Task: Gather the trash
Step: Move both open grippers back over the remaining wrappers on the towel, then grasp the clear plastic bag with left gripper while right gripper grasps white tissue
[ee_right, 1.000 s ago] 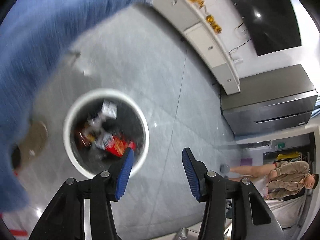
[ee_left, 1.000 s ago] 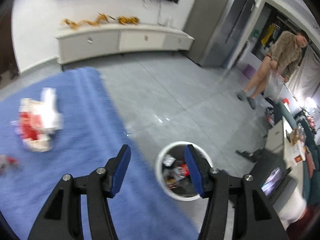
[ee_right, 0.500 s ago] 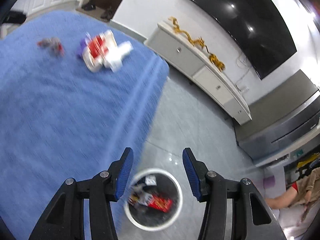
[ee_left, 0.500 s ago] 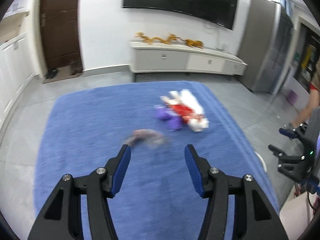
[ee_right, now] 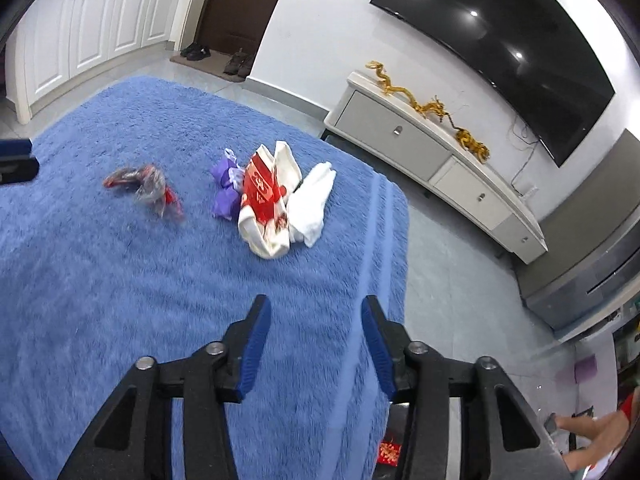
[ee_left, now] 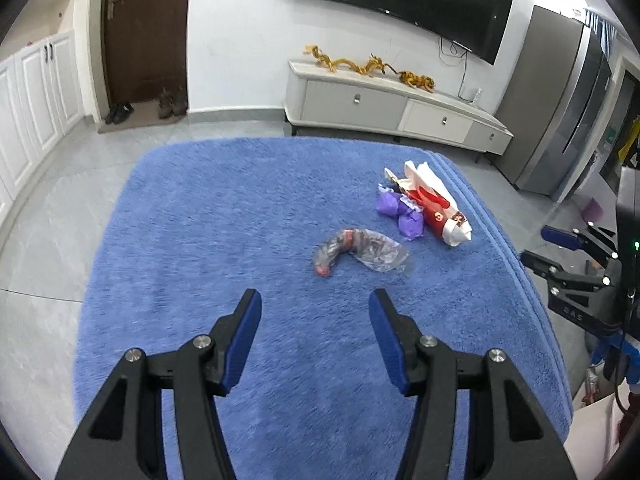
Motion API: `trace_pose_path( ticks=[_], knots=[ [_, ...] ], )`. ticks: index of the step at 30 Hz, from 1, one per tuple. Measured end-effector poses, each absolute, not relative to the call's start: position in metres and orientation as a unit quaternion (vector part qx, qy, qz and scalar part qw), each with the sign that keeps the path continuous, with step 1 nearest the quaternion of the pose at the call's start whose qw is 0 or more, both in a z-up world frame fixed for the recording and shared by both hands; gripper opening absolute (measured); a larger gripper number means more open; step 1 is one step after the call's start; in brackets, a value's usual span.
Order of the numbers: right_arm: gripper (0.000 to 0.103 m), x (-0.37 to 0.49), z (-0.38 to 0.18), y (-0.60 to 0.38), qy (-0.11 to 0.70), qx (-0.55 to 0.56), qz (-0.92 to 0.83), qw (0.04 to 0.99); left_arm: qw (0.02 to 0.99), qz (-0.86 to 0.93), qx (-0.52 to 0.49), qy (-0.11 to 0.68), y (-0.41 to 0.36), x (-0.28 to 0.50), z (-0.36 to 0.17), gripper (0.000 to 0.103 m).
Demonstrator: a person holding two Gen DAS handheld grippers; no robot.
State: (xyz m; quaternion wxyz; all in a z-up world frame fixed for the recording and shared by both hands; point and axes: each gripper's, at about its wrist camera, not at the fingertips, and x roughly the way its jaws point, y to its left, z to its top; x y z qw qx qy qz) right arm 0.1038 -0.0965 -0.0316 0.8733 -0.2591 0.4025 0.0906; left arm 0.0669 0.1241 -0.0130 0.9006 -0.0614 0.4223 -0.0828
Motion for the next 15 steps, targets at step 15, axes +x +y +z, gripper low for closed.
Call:
trace_pose_path(
  ticks=[15],
  knots=[
    [0.035,0.222,-0.046,-0.100,0.453,-0.204,0.090,0.863,0.885,-0.110,-0.041,0.451,0.073,0.159,-0.047,0.055]
  ],
)
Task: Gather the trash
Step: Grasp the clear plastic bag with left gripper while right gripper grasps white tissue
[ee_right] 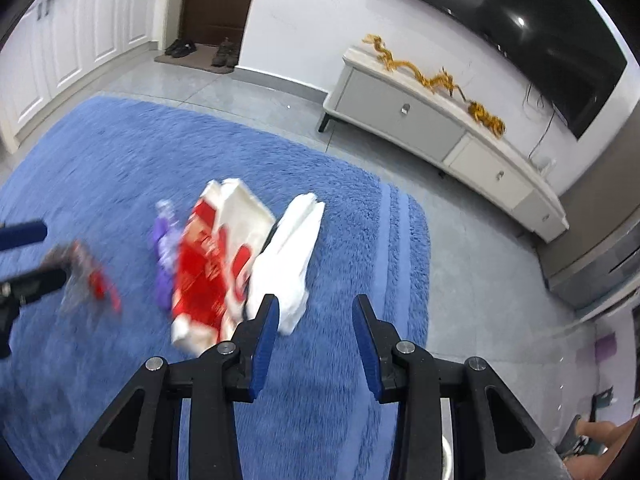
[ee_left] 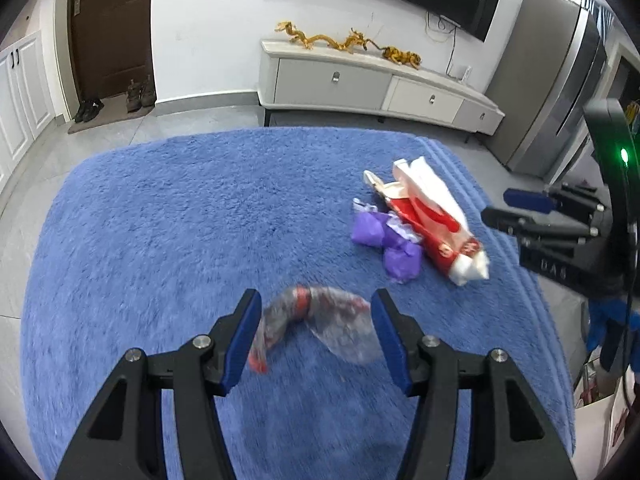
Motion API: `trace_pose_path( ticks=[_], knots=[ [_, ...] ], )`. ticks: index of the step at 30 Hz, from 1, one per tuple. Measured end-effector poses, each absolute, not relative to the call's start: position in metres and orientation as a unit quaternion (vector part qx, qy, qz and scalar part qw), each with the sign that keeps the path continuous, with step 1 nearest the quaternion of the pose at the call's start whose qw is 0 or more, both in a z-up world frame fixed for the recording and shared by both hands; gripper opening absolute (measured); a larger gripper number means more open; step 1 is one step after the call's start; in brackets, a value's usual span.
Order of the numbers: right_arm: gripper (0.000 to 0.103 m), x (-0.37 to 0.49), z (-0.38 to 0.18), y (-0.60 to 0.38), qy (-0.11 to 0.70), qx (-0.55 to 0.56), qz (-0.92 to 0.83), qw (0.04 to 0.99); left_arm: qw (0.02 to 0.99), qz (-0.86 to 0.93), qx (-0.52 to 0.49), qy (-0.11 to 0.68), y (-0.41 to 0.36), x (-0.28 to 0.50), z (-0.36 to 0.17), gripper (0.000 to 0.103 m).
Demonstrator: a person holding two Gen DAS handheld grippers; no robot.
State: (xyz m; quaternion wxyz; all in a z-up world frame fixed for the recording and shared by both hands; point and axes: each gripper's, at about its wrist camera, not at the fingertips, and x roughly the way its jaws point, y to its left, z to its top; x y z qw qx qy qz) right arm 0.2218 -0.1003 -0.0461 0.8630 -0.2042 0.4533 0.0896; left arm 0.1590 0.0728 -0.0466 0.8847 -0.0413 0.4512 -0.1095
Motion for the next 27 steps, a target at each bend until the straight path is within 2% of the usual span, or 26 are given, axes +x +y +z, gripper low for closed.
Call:
trace_pose_path(
  ticks=[14,21,24,27],
  knots=[
    [0.036,0.272,-0.080,-0.106,0.512,-0.105,0.119,0.844,0.872,-0.129,-0.013,0.472,0.063,0.172,-0.082,0.054],
    [0.023,0.274,-0.079,-0.113,0.527,-0.069,0.139,0.835,0.876,-0.120,-0.003,0.467,0.060,0.170,-0.082,0.032],
    [0.023,0.276,-0.077,-0.116,0.530,-0.065,0.138,0.834,0.873,-0.124,-0.018,0.471,0.065,0.173,-0.081,0.022],
    [0.023,0.275,-0.076,-0.117,0.532,-0.066,0.134,0.833,0.874,-0.126,-0.025,0.470,0.070,0.169,-0.082,0.019]
  ],
)
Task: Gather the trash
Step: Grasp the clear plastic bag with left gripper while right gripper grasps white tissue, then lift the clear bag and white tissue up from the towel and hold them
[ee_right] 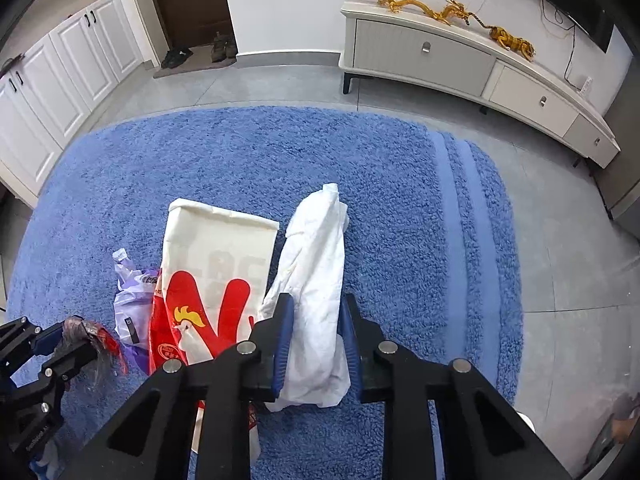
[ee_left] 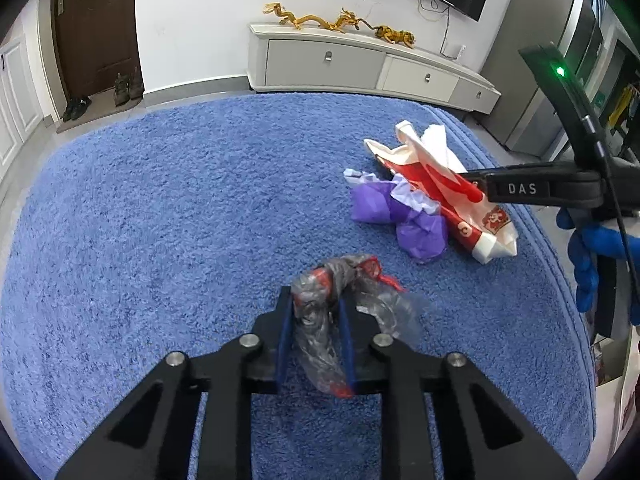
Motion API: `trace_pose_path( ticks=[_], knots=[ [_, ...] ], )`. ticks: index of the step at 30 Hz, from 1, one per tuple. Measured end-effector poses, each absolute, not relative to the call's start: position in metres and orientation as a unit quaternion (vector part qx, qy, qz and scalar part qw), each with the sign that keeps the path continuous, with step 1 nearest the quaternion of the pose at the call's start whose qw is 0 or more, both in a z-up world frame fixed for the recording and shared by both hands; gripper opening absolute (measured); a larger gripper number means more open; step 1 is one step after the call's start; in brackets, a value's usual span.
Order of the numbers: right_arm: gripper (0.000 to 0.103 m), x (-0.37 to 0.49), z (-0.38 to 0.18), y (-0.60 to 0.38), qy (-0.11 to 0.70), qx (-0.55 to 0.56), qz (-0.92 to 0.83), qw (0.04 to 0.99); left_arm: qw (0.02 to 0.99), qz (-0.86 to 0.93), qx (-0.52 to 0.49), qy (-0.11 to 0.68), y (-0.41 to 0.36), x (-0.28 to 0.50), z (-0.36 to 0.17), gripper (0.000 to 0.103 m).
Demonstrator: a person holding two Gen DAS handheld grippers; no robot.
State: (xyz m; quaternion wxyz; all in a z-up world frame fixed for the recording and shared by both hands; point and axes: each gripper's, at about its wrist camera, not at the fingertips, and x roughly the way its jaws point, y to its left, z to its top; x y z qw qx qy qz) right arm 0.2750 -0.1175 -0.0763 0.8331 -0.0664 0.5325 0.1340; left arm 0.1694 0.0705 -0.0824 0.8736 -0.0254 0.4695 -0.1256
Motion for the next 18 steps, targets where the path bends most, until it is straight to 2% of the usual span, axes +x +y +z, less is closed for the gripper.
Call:
trace_pose_path(
  ticks=[9,10,11,18],
  knots=[
    [0.023,0.279,-0.079,-0.125,0.547,-0.042,0.136,0.825,0.878,-0.127,-0.030,0.461,0.072,0.153,-0.076,0.016],
    [0.013,0.277,-0.078,-0.124,0.546,-0.045,0.140,0.825,0.879,-0.127,-0.029,0.459,0.072,0.151,-0.075,0.016],
    [0.009,0.275,-0.078,-0.122,0.546,-0.048,0.144,0.824,0.880,-0.128,-0.029,0.457,0.071,0.148,-0.073,0.016],
    [0.007,0.245,-0.065,-0.114,0.528,-0.111,0.140,0.830,0.881,-0.132,-0.036,0.452,0.073,0.128,-0.066,0.016]
  ],
)
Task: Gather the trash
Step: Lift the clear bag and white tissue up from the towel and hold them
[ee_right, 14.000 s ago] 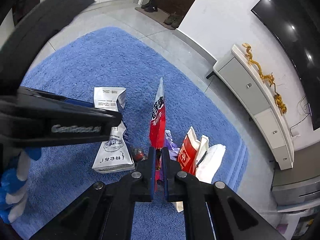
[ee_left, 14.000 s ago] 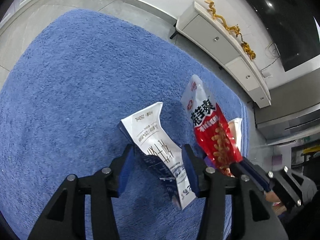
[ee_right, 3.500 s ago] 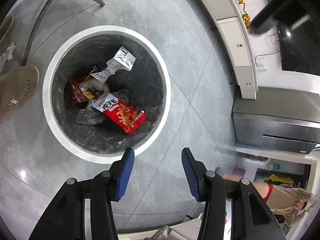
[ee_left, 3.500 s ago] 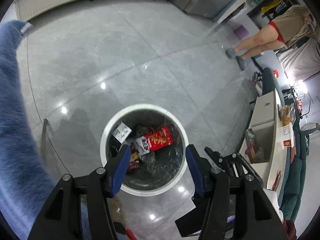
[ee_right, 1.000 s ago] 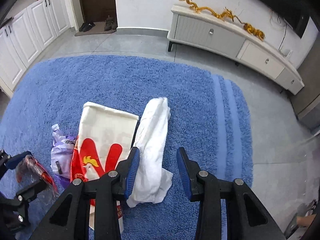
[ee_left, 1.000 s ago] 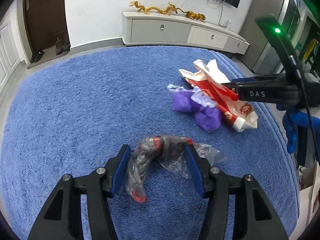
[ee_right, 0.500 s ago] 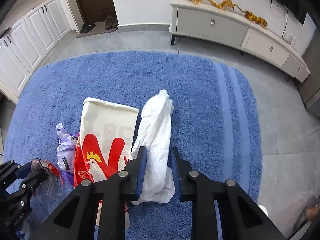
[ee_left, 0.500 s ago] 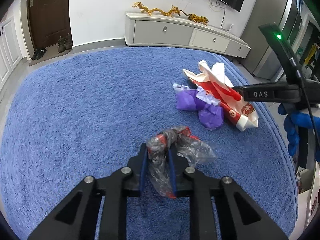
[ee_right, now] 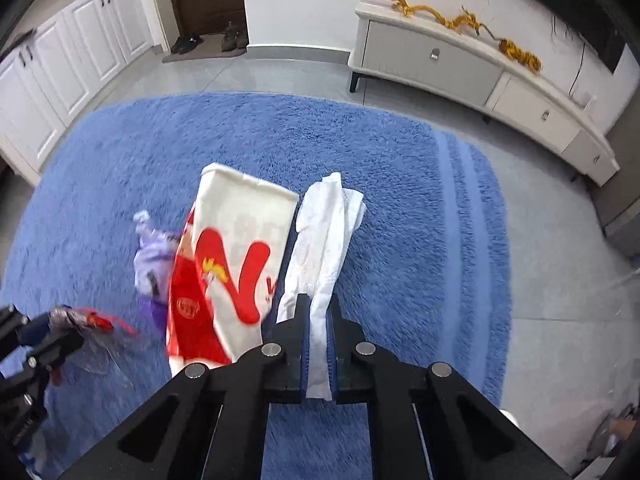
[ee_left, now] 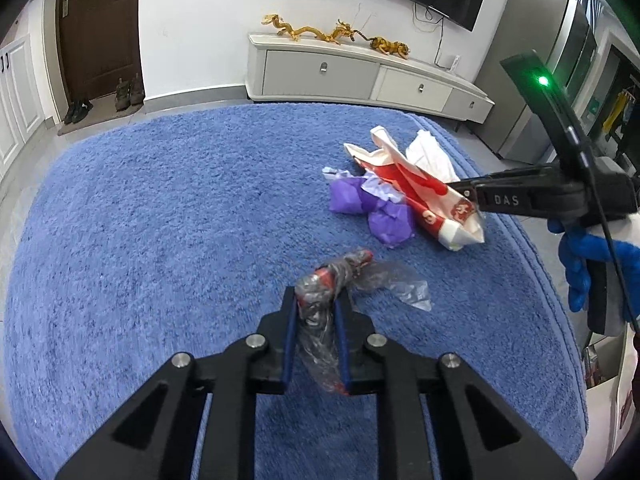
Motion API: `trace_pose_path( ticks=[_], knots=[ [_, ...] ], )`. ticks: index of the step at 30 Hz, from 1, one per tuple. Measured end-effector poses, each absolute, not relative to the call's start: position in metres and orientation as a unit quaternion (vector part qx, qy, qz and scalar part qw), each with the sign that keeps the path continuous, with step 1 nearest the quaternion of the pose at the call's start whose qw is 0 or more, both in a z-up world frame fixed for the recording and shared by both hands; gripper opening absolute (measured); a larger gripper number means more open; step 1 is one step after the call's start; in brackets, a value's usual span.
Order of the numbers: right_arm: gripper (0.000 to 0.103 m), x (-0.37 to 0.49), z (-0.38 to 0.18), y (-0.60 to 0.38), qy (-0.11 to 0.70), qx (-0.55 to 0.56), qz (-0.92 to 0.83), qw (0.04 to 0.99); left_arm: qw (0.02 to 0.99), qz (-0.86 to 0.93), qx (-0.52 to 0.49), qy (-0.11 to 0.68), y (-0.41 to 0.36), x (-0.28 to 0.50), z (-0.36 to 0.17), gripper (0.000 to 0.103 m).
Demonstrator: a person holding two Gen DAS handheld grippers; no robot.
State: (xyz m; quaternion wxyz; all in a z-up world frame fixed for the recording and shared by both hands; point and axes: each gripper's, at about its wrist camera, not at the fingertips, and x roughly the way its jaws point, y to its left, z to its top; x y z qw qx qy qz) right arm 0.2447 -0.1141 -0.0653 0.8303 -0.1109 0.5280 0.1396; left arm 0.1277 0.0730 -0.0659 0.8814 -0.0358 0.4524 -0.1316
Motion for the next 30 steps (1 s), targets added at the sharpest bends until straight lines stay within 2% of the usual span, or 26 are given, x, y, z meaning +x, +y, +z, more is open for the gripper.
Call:
trace_pose_path(
  ticks=[14,30],
  knots=[
    [0.007,0.175,-0.039,-0.143,0.511,-0.144,0.113,0.840,0.879,-0.143,-0.051,0.452,0.060,0.085,-0.058,0.016],
    [0.007,0.116,-0.047,-0.149,0.506,-0.194,0.101,0.834,0.873,-0.148,-0.046,0.462,0.030,0.049,-0.057,0.016]
  ],
)
